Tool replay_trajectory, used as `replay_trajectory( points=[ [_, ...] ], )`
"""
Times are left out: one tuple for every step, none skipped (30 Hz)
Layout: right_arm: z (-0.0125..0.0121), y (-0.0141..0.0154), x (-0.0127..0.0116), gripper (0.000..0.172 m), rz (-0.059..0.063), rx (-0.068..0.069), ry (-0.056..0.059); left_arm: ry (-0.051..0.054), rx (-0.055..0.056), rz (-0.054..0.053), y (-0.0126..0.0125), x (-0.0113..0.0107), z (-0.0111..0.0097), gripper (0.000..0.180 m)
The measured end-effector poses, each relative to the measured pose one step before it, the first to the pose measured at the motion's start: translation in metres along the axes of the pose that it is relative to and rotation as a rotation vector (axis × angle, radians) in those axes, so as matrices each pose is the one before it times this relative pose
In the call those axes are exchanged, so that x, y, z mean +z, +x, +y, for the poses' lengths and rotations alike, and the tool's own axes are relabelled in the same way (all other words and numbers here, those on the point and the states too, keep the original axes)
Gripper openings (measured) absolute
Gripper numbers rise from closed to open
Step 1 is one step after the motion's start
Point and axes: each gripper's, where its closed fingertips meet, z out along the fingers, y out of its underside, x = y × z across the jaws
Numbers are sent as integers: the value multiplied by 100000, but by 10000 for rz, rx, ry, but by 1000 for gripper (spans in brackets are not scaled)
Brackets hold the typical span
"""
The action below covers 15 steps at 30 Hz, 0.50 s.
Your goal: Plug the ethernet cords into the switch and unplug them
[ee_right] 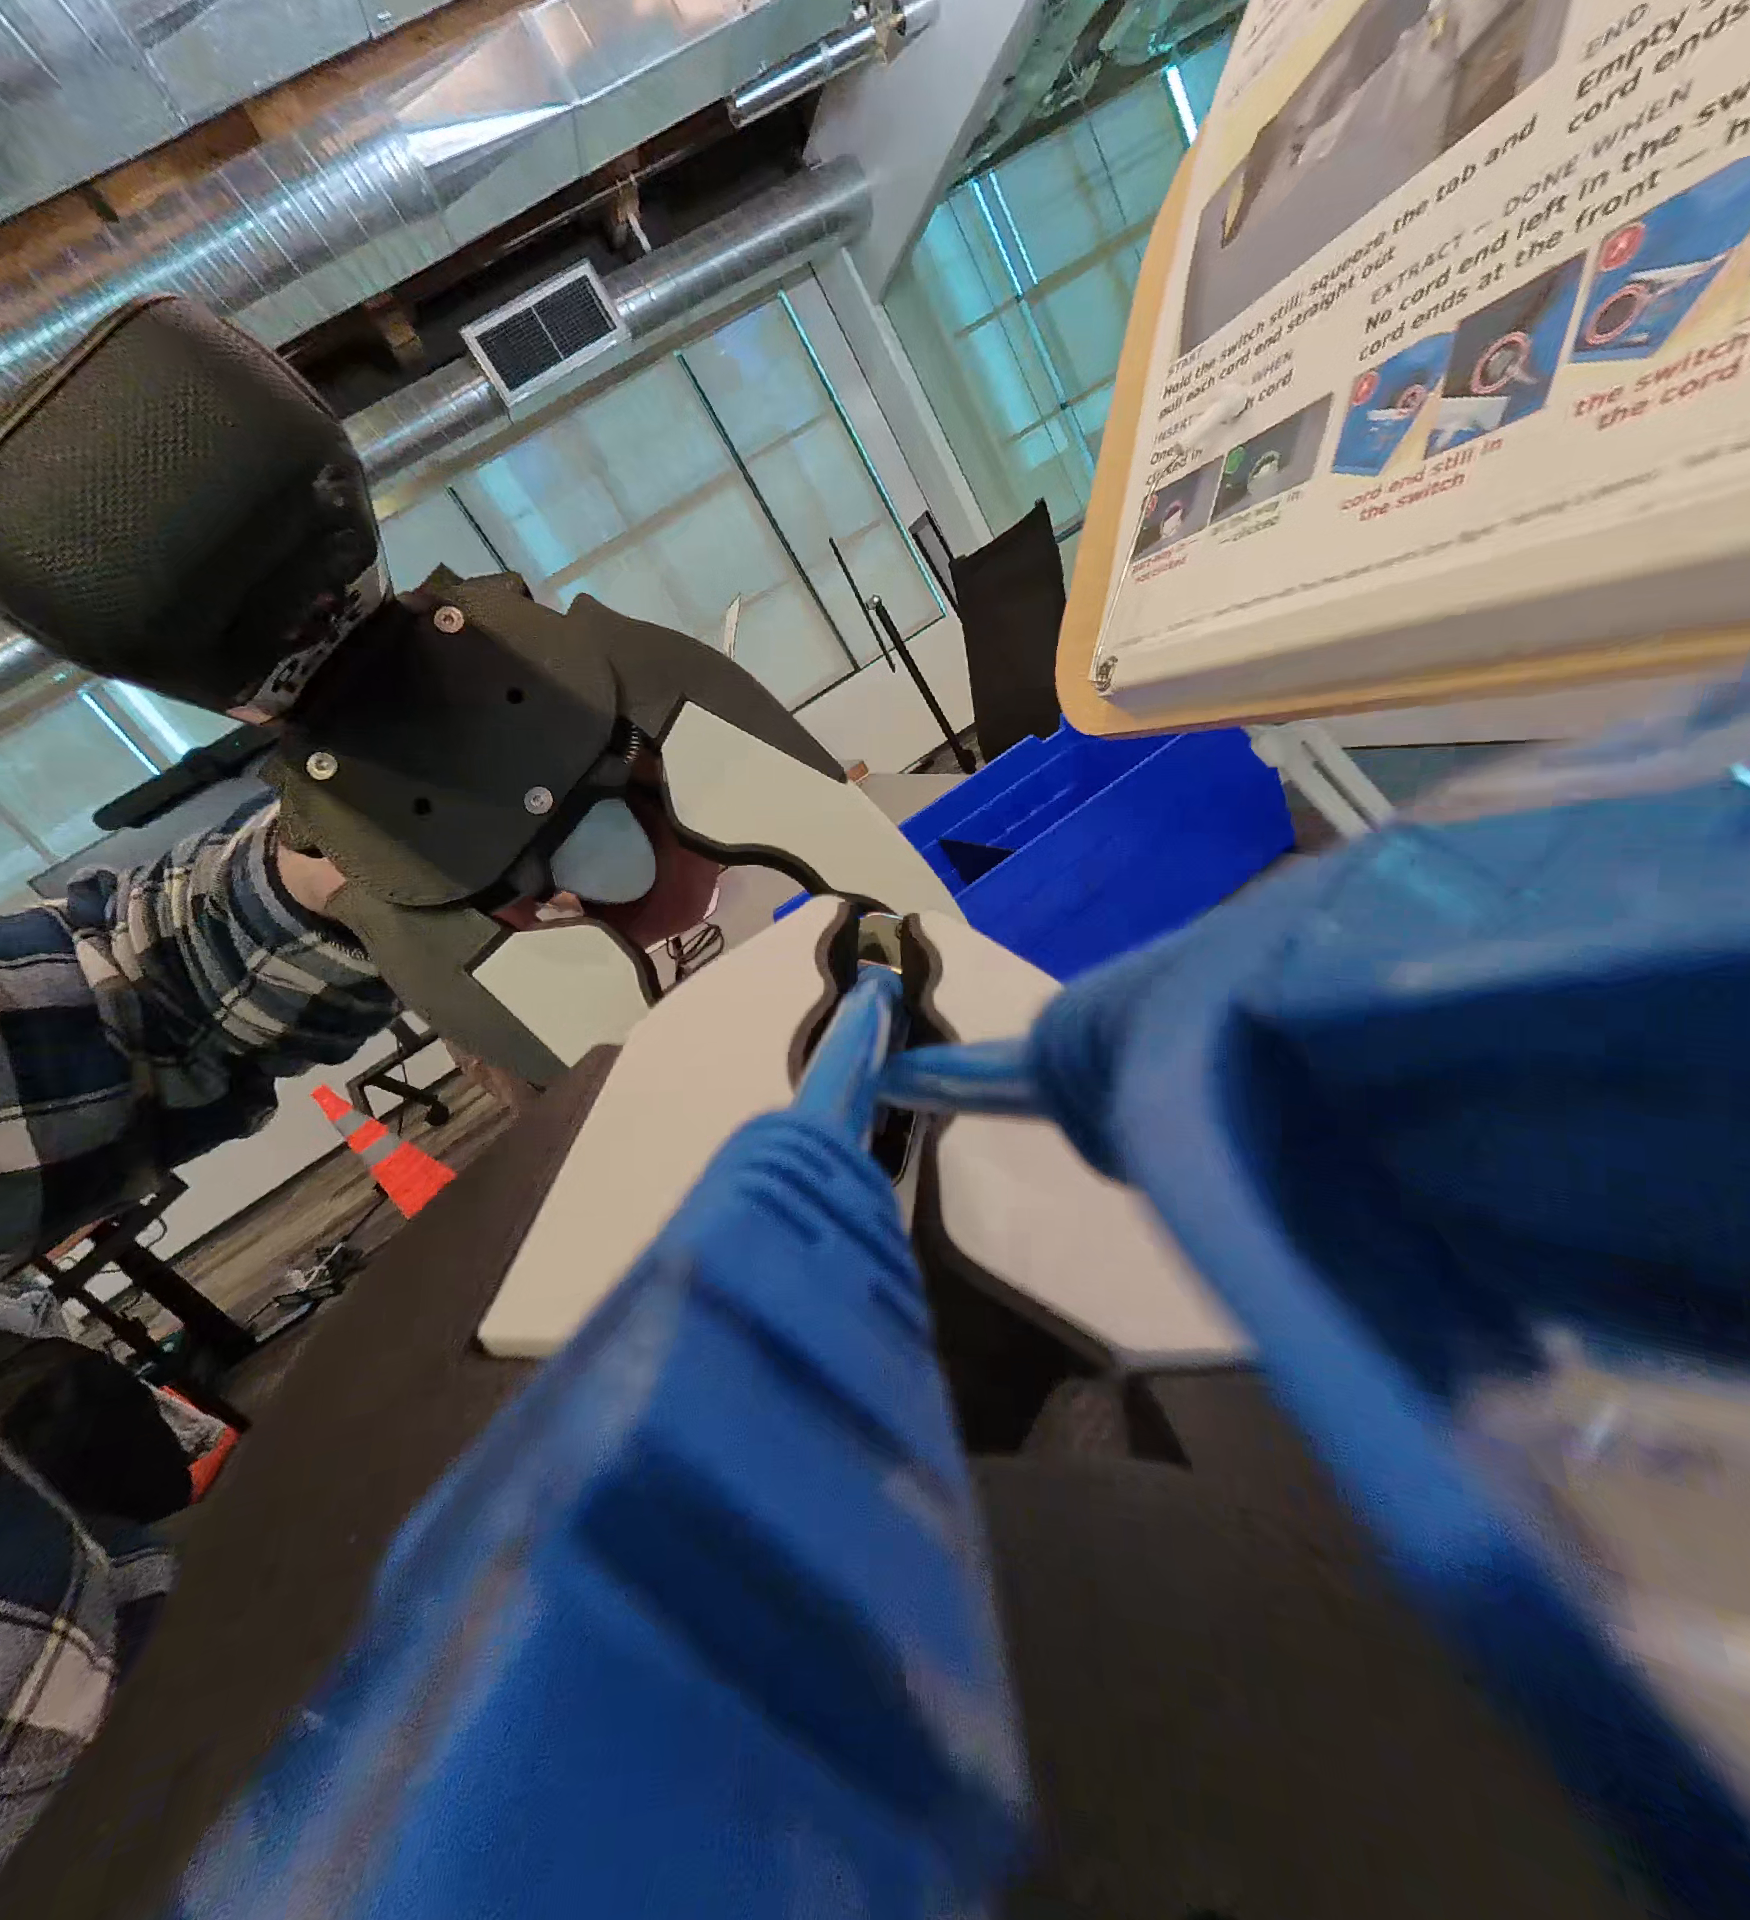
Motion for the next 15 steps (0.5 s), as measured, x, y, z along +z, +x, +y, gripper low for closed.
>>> replay_trajectory(
  points=[
    [-52,94,-87,8,33,-156,-132,29,19,-1,-38,124,-125,56],
    [-78,96,-90,8,55,-141,-139,156,-53,-40,-72,104,-263,57],
    [-254,67,-150,8,30,-28,-11,260,-59,-12,-88,38,-395,57],
    [-271,182,-173,7,29,-28,-31,198,-19,-7,-140,-28,-282,57],
    [-221,313,-193,7,44,-5,-36,222,-72,37,-161,-148,-299,57],
    [-338,343,-251,6,20,117,75,269,-119,-4,-237,-285,-334,56],
    [-463,349,-313,8,17,195,150,114,-67,-165,-392,-312,-113,61],
    [-549,374,-337,7,54,158,166,54,6,-379,-557,-360,26,69],
    [-575,358,-326,7,73,112,139,179,-72,-578,-702,-508,-57,79],
    [-632,331,-337,7,73,141,172,223,-74,-722,-679,-586,-76,88],
    [-561,375,-299,8,85,203,142,231,135,-943,-664,-616,-135,99],
    [-520,335,-254,7,37,238,153,353,246,-1143,-734,-706,-352,105],
    [-519,288,-219,8,-15,326,211,506,242,-1003,-364,-684,-663,106],
    [-514,217,-165,8,-33,353,289,438,307,-822,21,-477,-673,106],
    [-346,128,-28,8,-42,318,231,264,426,-956,-113,-221,-503,106]
  ],
)
